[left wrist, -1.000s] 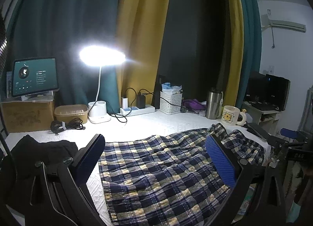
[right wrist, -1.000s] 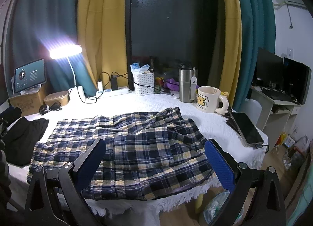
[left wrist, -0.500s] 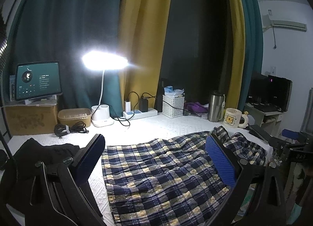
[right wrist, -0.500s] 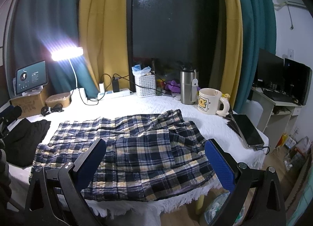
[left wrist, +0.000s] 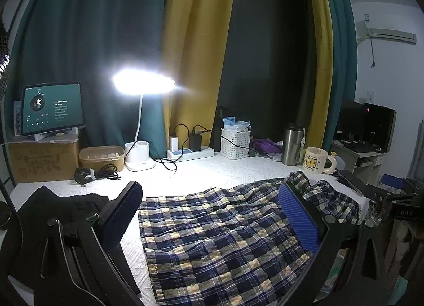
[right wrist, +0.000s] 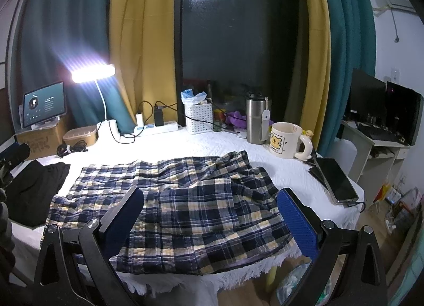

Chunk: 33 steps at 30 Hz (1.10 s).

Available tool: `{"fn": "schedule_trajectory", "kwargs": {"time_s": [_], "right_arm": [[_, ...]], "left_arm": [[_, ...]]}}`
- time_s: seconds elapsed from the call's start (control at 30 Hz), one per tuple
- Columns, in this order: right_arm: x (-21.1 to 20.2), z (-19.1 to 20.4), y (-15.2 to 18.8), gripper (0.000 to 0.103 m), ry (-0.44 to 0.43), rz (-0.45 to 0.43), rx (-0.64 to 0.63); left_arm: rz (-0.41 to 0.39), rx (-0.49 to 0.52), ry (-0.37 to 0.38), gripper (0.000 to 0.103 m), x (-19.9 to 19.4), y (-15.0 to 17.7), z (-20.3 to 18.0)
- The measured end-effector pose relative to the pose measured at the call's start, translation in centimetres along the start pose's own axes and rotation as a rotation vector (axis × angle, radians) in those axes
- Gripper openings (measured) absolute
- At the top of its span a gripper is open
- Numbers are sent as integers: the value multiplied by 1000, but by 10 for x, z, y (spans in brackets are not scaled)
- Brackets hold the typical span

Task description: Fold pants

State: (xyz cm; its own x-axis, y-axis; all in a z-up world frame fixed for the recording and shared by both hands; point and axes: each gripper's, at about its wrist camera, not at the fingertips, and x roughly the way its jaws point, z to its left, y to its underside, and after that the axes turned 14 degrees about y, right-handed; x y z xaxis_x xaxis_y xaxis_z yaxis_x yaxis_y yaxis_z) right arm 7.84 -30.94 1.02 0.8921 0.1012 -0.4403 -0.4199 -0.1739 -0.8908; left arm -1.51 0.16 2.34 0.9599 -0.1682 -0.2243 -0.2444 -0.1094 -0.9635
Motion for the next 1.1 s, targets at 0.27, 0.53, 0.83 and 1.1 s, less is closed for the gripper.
{"fn": "schedule_trajectory", "kwargs": {"time_s": [0.27,0.53,0.83,1.1], "right_arm": [[1,1,0,101,0,0,0],[2,1,0,101,0,1,0],[3,2,1,101,-1,1,0],[4,1,1,101,1,1,-2]], "left_arm": [[2,-4,-3,102,-1,1,1],[2,-3,-3,102,-2,0,1],[5,0,-6,102,-1,-2,0],[11,-2,-5,102,1,-4,1]]}}
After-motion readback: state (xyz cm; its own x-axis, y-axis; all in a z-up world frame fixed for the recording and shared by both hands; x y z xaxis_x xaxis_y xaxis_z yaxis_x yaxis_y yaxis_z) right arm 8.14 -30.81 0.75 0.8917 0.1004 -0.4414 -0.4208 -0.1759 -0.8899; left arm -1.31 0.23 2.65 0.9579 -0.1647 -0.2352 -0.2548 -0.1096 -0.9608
